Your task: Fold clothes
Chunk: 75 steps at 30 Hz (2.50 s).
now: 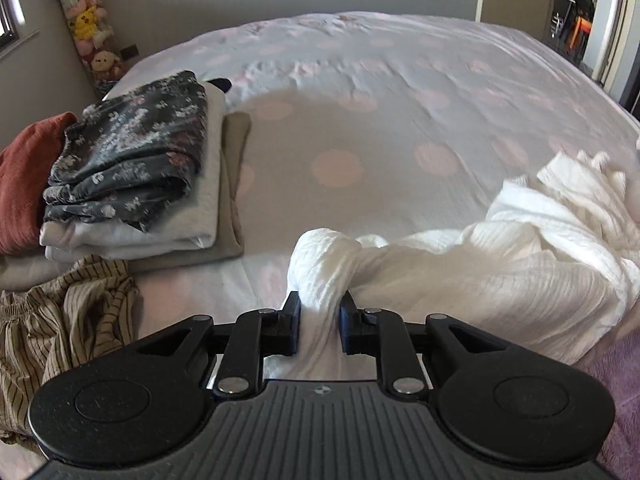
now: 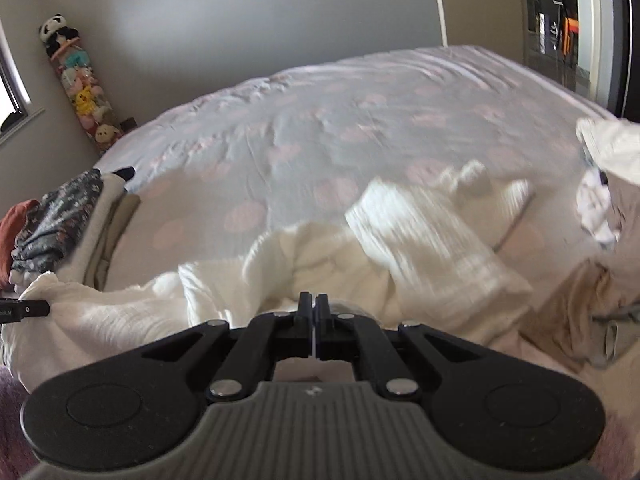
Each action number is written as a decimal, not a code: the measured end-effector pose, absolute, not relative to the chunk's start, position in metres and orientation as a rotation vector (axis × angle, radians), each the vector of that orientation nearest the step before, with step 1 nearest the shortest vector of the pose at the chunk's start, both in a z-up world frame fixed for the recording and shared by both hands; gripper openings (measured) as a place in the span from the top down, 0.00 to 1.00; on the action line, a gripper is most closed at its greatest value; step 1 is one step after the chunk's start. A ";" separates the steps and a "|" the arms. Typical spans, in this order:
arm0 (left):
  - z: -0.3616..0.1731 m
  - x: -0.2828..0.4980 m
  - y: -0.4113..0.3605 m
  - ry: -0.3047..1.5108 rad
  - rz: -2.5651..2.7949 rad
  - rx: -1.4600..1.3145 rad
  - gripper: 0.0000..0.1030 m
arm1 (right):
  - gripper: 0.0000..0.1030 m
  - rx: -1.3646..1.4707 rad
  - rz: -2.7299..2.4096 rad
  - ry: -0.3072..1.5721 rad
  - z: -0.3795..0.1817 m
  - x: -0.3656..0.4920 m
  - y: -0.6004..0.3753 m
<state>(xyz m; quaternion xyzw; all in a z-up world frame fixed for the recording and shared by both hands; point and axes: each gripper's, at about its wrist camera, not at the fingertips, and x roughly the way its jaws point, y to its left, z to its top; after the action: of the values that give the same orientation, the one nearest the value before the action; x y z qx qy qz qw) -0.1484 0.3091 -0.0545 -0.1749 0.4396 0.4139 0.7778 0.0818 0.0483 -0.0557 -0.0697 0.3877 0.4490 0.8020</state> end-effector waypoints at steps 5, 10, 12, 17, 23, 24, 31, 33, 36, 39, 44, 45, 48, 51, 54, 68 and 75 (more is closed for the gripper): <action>-0.049 -0.145 0.296 0.924 0.863 -0.328 0.53 | 0.89 -0.151 0.956 0.876 -0.078 0.077 0.019; -0.044 -0.139 0.307 0.950 0.861 -0.316 0.48 | 0.59 -0.143 1.039 0.822 -0.070 0.061 0.022; -0.047 -0.139 0.314 0.969 0.884 -0.306 0.48 | 0.56 -0.157 1.097 0.802 -0.064 0.053 0.034; -0.059 -0.146 0.329 1.026 0.883 -0.352 0.48 | 0.47 -0.251 1.128 0.812 -0.073 0.051 0.077; -0.084 -0.153 0.350 1.137 0.885 -0.484 0.48 | 0.57 -0.365 1.162 0.823 -0.084 0.050 0.129; -0.085 -0.156 0.352 1.131 0.880 -0.504 0.48 | 0.98 -0.384 1.167 0.825 -0.086 0.050 0.138; -0.069 -0.163 0.354 1.044 0.872 -0.527 0.48 | 0.97 -0.306 1.023 0.713 -0.059 0.103 0.130; -0.063 -0.156 0.351 1.024 0.844 -0.514 0.48 | 0.97 -0.279 0.948 0.670 -0.043 0.129 0.120; -0.057 -0.142 0.342 1.006 0.803 -0.477 0.48 | 0.97 -0.258 0.829 0.617 -0.027 0.164 0.101; -0.053 -0.129 0.330 0.993 0.752 -0.446 0.48 | 0.97 -0.256 0.710 0.583 -0.020 0.191 0.075; -0.055 -0.103 0.299 0.993 0.642 -0.389 0.48 | 0.97 -0.265 0.543 0.589 -0.026 0.228 0.029; -0.056 -0.098 0.293 0.994 0.619 -0.378 0.48 | 0.97 -0.274 0.515 0.598 -0.031 0.233 0.020; -0.067 -0.080 0.272 1.007 0.531 -0.360 0.48 | 0.97 -0.260 0.506 0.636 -0.041 0.236 0.001; -0.085 -0.060 0.254 1.048 0.459 -0.349 0.48 | 0.97 -0.247 0.519 0.647 -0.046 0.231 -0.012; -0.106 -0.044 0.239 1.105 0.424 -0.340 0.48 | 0.97 -0.232 0.538 0.649 -0.046 0.228 -0.014; -0.152 -0.042 0.255 1.206 0.495 -0.470 1.00 | 0.96 -0.193 0.640 0.644 -0.041 0.219 -0.026; -0.056 -0.066 0.318 0.987 0.736 -0.369 1.00 | 0.96 -0.132 0.767 0.606 -0.011 0.203 -0.009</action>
<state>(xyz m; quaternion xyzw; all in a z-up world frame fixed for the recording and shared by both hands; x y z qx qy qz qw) -0.0658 0.3182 -0.0559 -0.1718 0.4604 0.3430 0.8005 0.2028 -0.0090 -0.0114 -0.0632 0.2910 0.3683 0.8807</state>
